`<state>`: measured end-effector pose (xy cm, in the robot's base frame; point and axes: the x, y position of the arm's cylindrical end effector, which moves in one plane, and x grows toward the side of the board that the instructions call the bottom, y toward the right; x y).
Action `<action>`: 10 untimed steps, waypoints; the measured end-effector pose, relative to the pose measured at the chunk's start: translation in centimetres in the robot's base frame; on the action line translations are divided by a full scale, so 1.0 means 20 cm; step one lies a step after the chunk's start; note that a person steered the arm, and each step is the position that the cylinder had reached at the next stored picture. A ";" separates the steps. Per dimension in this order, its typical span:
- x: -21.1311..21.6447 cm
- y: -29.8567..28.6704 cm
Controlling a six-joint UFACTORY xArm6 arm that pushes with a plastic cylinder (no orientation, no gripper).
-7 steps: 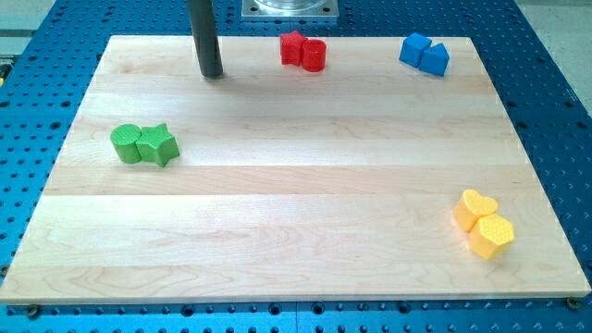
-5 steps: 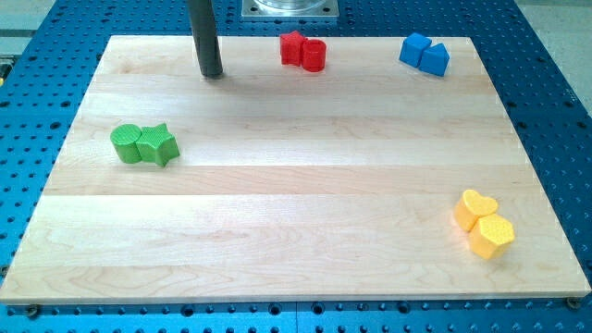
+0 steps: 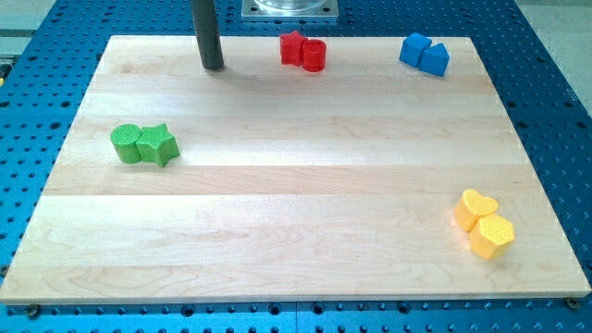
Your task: Slide the blue triangle to the center of the board
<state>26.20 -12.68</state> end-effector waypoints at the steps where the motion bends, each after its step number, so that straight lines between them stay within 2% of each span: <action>1: 0.32 0.19; 2: 0.48 0.74; 3: 0.55 1.36; 4: 0.51 1.91; 5: 0.36 2.22; 6: 0.11 2.22; 7: 0.08 1.98; 8: 0.02 1.99; 9: -0.03 1.71; 10: 0.29 0.91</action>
<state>31.91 5.51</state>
